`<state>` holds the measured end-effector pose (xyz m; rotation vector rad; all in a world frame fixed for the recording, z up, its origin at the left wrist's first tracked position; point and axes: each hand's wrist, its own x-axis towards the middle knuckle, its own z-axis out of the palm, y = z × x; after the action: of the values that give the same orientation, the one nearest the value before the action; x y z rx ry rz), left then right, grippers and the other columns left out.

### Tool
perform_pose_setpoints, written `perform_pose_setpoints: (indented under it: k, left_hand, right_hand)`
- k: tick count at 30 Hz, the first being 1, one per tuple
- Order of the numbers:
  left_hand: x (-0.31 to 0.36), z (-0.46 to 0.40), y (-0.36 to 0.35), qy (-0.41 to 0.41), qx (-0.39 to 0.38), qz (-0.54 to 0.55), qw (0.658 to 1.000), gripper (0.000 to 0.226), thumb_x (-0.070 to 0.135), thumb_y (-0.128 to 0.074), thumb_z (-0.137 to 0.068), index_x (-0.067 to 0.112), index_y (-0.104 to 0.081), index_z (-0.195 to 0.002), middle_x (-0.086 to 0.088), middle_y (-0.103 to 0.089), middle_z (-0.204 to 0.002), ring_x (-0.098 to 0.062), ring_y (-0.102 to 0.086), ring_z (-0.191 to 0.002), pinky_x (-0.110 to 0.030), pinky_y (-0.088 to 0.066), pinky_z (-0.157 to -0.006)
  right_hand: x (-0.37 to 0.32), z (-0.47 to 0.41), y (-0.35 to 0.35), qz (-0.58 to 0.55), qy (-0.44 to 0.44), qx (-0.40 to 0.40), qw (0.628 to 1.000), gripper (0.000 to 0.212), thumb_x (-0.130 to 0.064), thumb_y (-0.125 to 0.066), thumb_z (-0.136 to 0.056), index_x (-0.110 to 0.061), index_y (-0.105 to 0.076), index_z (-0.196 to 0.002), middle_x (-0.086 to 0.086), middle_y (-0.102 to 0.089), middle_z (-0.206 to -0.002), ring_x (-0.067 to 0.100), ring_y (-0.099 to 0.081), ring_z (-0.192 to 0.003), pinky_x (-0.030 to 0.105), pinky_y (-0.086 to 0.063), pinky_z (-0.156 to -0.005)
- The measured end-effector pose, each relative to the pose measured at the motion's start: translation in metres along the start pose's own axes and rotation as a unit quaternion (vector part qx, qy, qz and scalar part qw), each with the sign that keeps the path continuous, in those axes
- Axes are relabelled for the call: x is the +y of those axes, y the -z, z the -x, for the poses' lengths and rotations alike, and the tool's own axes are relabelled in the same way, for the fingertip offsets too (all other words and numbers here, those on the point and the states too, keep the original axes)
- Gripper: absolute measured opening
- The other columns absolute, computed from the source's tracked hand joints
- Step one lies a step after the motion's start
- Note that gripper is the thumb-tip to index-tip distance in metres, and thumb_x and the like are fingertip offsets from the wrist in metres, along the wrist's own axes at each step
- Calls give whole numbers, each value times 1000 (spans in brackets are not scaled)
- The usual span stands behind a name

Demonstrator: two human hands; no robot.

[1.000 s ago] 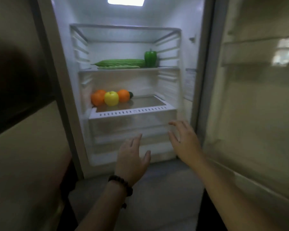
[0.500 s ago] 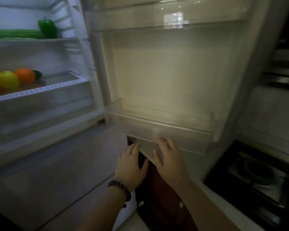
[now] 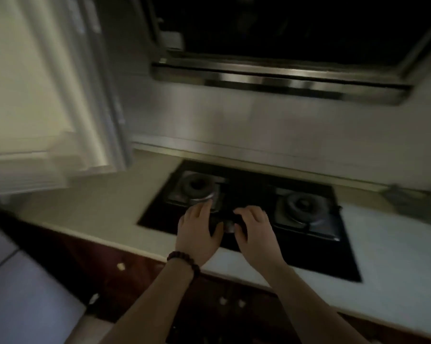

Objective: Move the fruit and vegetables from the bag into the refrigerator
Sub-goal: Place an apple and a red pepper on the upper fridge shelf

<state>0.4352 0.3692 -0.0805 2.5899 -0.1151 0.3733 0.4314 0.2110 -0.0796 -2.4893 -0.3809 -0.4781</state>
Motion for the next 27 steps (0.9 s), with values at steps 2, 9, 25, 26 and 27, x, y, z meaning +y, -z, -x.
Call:
perform_pose_setpoints:
  k: [2, 9, 25, 26, 27]
  left_hand:
    - [50, -4, -36, -47, -30, 24, 998, 62, 44, -47, -92, 19, -27, -145, -1, -37, -146, -19, -29, -136, -38, -27, -111]
    - [231, 17, -141, -228, -150, 80, 959, 60, 42, -48, -91, 18, -30, -144, 0, -37, -145, -16, -28, -135, -35, -26, -112]
    - [510, 88, -310, -435, -290, 125, 843, 61, 42, -51, -88, 20, -33, -142, 1, -43, -141, -16, -34, -130, -35, -31, -106]
    - [525, 85, -324, -434, -293, 127, 842, 62, 42, -50, -88, 20, -33, -143, 1, -42, -142, -16, -34, -130, -36, -31, -107]
    - [539, 80, -337, -431, -295, 130, 843, 62, 43, -50, -88, 20, -32, -143, 1, -41, -143, -17, -33, -131, -37, -32, -108]
  right_hand:
    - [48, 27, 35, 26, -63, 15, 998, 32, -21, -51, -93, -19, -51, -125, 0, -47, -123, 18, -44, -115, 31, -43, -96]
    - [174, 151, 161, 90, -286, 114, 947, 32, -20, -55, -91, -19, -52, -123, 1, -49, -123, 18, -44, -116, 28, -43, -92]
    - [317, 332, 318, 151, -528, 275, 789, 35, -20, -54, -92, -19, -52, -126, -1, -49, -125, 14, -45, -114, 27, -45, -94]
    - [334, 333, 324, 150, -529, 273, 790, 34, -21, -54, -92, -19, -52, -126, -1, -49, -125, 14, -45, -114, 27, -45, -94]
    - [352, 332, 332, 149, -527, 266, 793, 34, -21, -55, -91, -19, -52, -126, 0, -49, -125, 14, -45, -114, 27, -45, -94]
